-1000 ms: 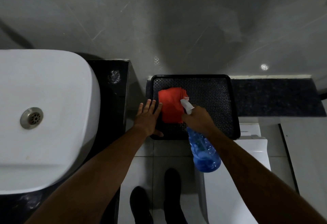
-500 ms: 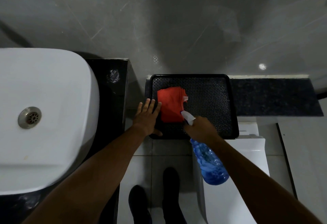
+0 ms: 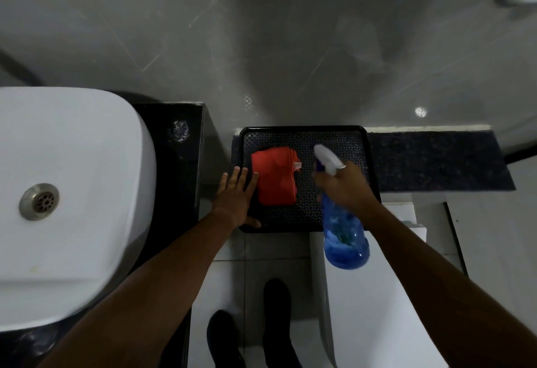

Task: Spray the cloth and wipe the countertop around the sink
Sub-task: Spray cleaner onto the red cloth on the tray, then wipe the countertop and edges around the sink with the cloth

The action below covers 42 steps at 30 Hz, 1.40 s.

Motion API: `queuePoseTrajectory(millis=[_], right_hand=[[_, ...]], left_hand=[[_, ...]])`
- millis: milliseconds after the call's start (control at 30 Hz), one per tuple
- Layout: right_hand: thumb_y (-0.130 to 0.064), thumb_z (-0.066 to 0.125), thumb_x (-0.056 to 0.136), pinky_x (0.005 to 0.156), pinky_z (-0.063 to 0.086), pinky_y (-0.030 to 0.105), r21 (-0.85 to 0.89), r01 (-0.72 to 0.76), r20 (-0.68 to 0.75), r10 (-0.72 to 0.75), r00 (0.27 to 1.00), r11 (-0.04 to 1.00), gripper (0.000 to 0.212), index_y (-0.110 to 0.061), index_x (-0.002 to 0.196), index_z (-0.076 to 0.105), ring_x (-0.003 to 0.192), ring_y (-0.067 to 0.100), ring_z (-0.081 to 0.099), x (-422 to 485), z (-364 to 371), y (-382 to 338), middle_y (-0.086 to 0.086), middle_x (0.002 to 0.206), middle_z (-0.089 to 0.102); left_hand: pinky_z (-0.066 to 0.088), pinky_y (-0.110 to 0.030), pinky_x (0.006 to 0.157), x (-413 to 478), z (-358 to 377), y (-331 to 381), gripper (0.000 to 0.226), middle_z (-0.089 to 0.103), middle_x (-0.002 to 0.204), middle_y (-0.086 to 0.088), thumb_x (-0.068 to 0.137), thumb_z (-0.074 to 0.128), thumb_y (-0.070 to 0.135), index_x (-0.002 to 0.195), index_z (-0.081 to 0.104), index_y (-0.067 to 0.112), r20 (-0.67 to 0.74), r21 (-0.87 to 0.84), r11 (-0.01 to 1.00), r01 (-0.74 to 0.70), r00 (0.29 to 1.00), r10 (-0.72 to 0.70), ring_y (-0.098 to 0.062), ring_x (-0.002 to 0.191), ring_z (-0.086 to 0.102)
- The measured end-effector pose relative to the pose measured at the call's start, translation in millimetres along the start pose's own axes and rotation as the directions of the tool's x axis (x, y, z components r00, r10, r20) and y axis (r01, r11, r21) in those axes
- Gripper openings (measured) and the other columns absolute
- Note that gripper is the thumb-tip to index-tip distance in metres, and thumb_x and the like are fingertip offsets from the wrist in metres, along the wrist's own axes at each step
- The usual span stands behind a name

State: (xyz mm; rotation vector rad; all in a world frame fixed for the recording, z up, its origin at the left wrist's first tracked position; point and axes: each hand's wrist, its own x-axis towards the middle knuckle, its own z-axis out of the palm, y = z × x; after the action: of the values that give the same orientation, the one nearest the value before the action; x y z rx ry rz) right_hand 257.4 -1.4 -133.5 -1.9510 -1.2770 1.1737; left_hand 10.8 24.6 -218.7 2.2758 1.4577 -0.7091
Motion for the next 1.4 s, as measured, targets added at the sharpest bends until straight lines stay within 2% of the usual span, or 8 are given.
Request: queuePoseTrajectory(millis=[167, 333, 667, 800, 900, 1000, 1200, 1400], right_hand=[[-0.013, 0.062, 0.081, 0.061, 0.057, 0.044, 0.258, 0.260, -0.287, -0.184, 0.940, 0.931, 0.020, -0.030, 0.092, 0.064, 0.065, 0.026, 0.066, 16.1, -20.3, -11.7, 0.005, 0.071, 0.065], [-0.003, 0.057, 0.088, 0.068, 0.057, 0.041, 0.136, 0.436, -0.388, -0.357, 0.850, 0.890, 0.037, -0.031, 0.111, 0.058, 0.076, 0.038, 0.064, 31.9, -16.0, -8.0, 0.023, 0.091, 0.061], [-0.030, 0.067, 0.089, 0.093, 0.055, 0.047, 0.145, 0.359, -0.448, -0.263, 0.855, 0.922, 0.052, -0.010, 0.133, 0.048, 0.106, 0.030, 0.062, 42.2, 1.1, 7.2, 0.015, 0.115, 0.061], [-0.054, 0.075, 0.079, 0.100, 0.048, 0.047, 0.118, 0.243, -0.676, -0.102, 0.730, 0.963, 0.072, -0.016, 0.132, 0.044, 0.116, 0.028, 0.053, -2.4, 14.8, 36.8, 0.011, 0.126, 0.051], [-0.046, 0.063, 0.091, 0.076, 0.049, 0.056, 0.068, 0.308, -0.527, -0.228, 0.818, 0.949, 0.029, -0.023, 0.105, 0.052, 0.088, 0.026, 0.056, -43.4, 53.8, 53.6, 0.006, 0.099, 0.056], [-0.029, 0.055, 0.098, 0.088, 0.047, 0.050, -0.260, 0.323, -0.157, -0.370, 0.916, 0.910, 0.025, -0.013, 0.117, 0.058, 0.104, 0.028, 0.055, -27.2, 93.8, 49.4, 0.011, 0.113, 0.061], [-0.034, 0.052, 0.097, 0.113, 0.028, 0.055, -0.392, -0.173, -0.065, 0.160, 0.985, 0.904, 0.078, -0.002, 0.154, 0.009, 0.144, 0.044, 0.025, 53.0, 120.1, 13.6, 0.024, 0.159, 0.024], [-0.025, 0.064, 0.089, 0.103, 0.047, 0.051, -0.132, -0.340, -0.086, 0.331, 0.940, 0.931, 0.063, -0.001, 0.141, 0.036, 0.128, 0.039, 0.049, 85.5, 123.0, 12.0, 0.022, 0.141, 0.049]], left_hand=[[-0.007, -0.053, 0.124, 0.0, -1.2, 1.2, 0.134, -0.016, 0.166, -0.015, 0.072, 0.068, 0.073, 0.156, -0.019, 0.017, 0.000, 0.000, 1.000, 0.001, 1.000, -0.001, -0.034, 0.152, -0.019], [-0.005, -0.054, 0.124, 0.3, 0.1, 1.4, 0.135, -0.013, 0.167, -0.016, 0.071, 0.069, 0.074, 0.156, -0.018, 0.016, -0.011, 0.018, 1.000, 0.002, 1.000, -0.002, -0.034, 0.153, -0.017], [-0.006, -0.054, 0.124, 3.2, 3.2, -0.1, 0.137, -0.014, 0.167, -0.016, 0.069, 0.069, 0.075, 0.156, -0.018, 0.016, -0.012, 0.008, 1.000, -0.002, 1.000, 0.002, -0.034, 0.153, -0.016], [-0.007, -0.055, 0.123, 1.8, 3.2, 0.3, 0.137, -0.014, 0.166, -0.016, 0.069, 0.070, 0.074, 0.156, -0.019, 0.016, -0.010, 0.007, 1.000, 0.001, 1.000, -0.001, -0.034, 0.153, -0.017], [-0.006, -0.055, 0.123, 0.9, 2.5, -0.1, 0.135, -0.015, 0.166, -0.016, 0.071, 0.069, 0.073, 0.156, -0.019, 0.017, -0.018, 0.006, 1.000, 0.002, 1.000, -0.002, -0.034, 0.152, -0.018], [-0.005, -0.055, 0.123, -0.6, 2.4, 2.0, 0.134, -0.016, 0.166, -0.015, 0.072, 0.068, 0.073, 0.156, -0.020, 0.017, -0.020, 0.023, 1.000, 0.014, 1.000, -0.014, -0.034, 0.152, -0.019], [-0.006, -0.055, 0.123, 1.2, 3.7, 0.6, 0.135, -0.016, 0.166, -0.015, 0.070, 0.069, 0.074, 0.156, -0.019, 0.018, -0.020, 0.007, 1.000, 0.022, 1.000, -0.022, -0.032, 0.153, -0.019], [-0.008, -0.057, 0.122, 2.9, 6.0, 1.8, 0.138, -0.016, 0.167, -0.013, 0.067, 0.071, 0.074, 0.156, -0.019, 0.020, -0.013, 0.017, 0.999, 0.047, 0.999, -0.047, -0.031, 0.153, -0.019]])
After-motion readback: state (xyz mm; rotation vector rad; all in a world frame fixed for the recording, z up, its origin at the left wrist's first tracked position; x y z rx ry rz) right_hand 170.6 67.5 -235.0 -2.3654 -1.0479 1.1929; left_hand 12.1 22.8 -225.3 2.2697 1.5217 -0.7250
